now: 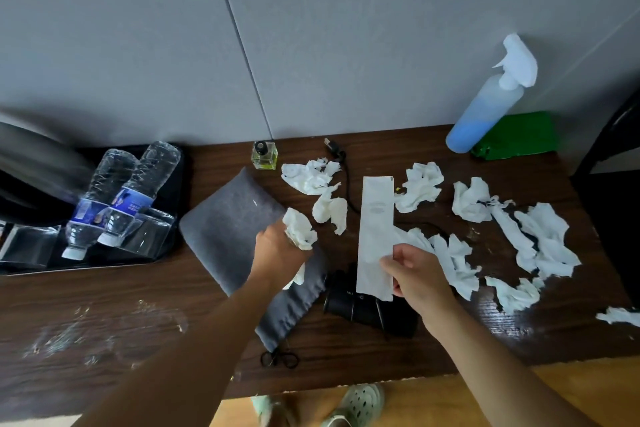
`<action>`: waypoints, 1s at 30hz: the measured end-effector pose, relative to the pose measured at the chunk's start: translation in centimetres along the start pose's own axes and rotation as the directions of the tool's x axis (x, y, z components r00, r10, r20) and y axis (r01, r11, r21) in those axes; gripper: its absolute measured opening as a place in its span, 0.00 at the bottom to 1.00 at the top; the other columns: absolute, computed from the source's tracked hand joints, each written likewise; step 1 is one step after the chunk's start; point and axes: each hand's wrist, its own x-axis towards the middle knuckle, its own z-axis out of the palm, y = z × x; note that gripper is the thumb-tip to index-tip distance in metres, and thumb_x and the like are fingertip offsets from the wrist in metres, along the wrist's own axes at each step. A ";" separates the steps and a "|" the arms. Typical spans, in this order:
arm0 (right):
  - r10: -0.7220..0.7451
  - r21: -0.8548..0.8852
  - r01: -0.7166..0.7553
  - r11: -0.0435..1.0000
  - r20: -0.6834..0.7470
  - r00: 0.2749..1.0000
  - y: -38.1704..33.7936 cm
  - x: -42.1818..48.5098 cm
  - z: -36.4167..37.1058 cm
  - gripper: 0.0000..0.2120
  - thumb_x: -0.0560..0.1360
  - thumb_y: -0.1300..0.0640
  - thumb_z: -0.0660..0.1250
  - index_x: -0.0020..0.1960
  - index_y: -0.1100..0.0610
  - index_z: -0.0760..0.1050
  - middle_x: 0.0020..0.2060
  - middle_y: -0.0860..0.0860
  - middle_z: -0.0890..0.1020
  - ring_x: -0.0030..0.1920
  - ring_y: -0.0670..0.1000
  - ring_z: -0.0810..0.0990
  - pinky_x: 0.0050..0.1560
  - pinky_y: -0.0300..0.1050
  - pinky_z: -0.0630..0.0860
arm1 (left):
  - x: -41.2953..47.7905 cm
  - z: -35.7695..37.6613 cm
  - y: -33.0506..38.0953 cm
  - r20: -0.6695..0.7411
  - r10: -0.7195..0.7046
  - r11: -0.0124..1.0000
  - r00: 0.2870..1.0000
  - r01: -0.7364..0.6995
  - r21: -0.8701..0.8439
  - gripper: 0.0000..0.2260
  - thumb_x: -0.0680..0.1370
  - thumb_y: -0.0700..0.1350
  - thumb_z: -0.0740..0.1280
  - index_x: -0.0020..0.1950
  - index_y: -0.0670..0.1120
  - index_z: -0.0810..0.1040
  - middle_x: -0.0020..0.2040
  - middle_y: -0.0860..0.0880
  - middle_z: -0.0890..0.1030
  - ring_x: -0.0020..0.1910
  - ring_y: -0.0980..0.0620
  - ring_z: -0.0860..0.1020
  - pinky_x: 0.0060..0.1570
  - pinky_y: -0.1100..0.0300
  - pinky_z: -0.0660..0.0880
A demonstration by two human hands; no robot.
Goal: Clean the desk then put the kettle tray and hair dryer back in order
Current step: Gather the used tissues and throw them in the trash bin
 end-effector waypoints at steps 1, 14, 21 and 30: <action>0.000 0.002 0.000 1.000 0.003 1.000 -0.5 0.3 0.3 0.15 0.76 0.61 0.68 0.31 0.54 0.73 0.22 0.45 0.72 0.27 0.46 0.72 0.40 0.49 0.77 | 0.1 -0.2 0.2 0.028 0.008 1.000 1.000 -0.008 -0.017 0.08 0.69 0.40 0.74 0.47 0.44 0.80 0.36 0.51 0.82 0.40 0.50 0.80 0.39 0.60 0.75; 0.039 -0.014 -0.038 0.999 0.029 0.999 -3.7 3.0 4.6 0.05 0.77 0.59 0.68 0.44 0.57 0.82 0.44 0.56 0.85 0.50 0.58 0.84 0.53 0.57 0.82 | 1.6 -3.4 0.3 0.314 0.062 0.993 0.947 -0.027 -0.113 0.11 0.69 0.43 0.76 0.51 0.49 0.83 0.42 0.52 0.85 0.43 0.57 0.83 0.50 0.54 0.82; -0.013 -0.417 -0.004 0.909 -0.038 0.999 -6.4 8.0 7.3 0.24 0.75 0.55 0.72 0.69 0.52 0.71 0.58 0.51 0.78 0.55 0.52 0.79 0.45 0.45 0.75 | 2.2 -6.2 -2.6 0.267 0.003 0.997 0.964 0.017 -0.072 0.11 0.71 0.42 0.76 0.40 0.56 0.77 0.36 0.54 0.82 0.37 0.60 0.81 0.37 0.67 0.73; -0.278 -0.832 0.454 0.318 0.376 0.884 -9.0 12.5 9.8 0.58 0.69 0.54 0.80 0.80 0.37 0.39 0.80 0.48 0.34 0.80 0.60 0.40 0.60 0.59 0.78 | 3.0 -7.7 -4.7 0.258 -0.037 0.999 0.965 0.045 -0.025 0.13 0.71 0.41 0.76 0.36 0.57 0.76 0.27 0.62 0.79 0.31 0.71 0.78 0.28 0.74 0.70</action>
